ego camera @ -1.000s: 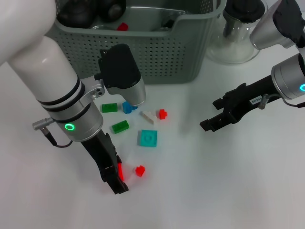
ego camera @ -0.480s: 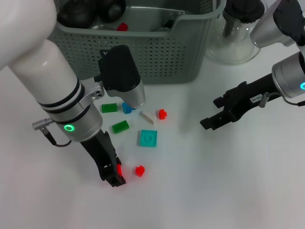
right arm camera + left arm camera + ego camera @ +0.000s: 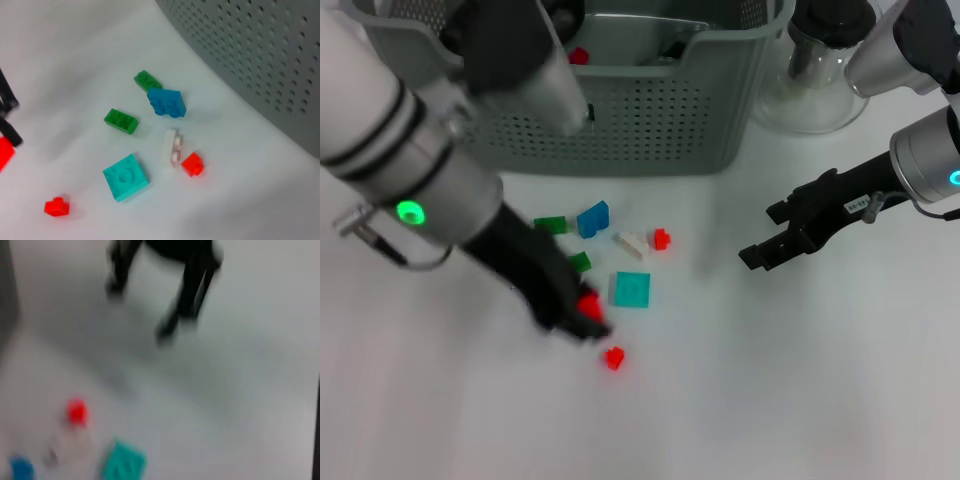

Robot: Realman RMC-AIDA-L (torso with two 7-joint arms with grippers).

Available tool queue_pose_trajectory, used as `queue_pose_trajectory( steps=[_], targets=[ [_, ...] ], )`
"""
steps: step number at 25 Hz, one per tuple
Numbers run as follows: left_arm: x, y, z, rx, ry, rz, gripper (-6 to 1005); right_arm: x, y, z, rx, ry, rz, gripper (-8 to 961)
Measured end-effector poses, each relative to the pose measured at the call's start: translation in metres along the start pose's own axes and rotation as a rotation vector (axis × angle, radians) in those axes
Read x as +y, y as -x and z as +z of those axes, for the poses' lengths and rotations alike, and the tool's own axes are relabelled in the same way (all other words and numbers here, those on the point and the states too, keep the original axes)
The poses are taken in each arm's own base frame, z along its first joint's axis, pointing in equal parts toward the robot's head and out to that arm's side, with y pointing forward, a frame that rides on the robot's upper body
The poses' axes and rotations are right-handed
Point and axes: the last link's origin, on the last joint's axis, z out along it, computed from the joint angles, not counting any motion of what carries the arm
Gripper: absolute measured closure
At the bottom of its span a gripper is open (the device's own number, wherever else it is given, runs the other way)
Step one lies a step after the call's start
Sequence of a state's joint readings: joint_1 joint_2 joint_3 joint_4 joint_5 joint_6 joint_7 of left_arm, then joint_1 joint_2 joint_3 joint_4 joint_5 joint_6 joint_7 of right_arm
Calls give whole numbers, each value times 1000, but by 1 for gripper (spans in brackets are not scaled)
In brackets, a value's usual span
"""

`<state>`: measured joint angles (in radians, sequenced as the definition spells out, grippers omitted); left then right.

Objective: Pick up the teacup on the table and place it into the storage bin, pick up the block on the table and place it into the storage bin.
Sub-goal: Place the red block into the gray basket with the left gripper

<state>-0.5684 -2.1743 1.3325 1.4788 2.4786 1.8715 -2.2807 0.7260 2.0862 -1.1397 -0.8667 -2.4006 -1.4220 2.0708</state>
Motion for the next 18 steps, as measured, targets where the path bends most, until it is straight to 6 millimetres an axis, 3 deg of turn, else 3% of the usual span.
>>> queue_pose_trajectory(
  steps=[7, 11, 14, 18],
  targets=[
    [-3, -37, -81, 434, -79, -8, 568, 0, 1, 0, 2, 4, 0, 71],
    [-26, -62, -120, 602, -204, -24, 571, 1, 2, 0, 1, 4, -2, 71],
    [-57, -73, -128, 657, -296, -101, 574, 0, 4, 0, -1, 0, -5, 71],
    [-97, -83, -117, 661, -367, -217, 573, 0, 4, -1, -1, 0, -7, 71]
  ],
)
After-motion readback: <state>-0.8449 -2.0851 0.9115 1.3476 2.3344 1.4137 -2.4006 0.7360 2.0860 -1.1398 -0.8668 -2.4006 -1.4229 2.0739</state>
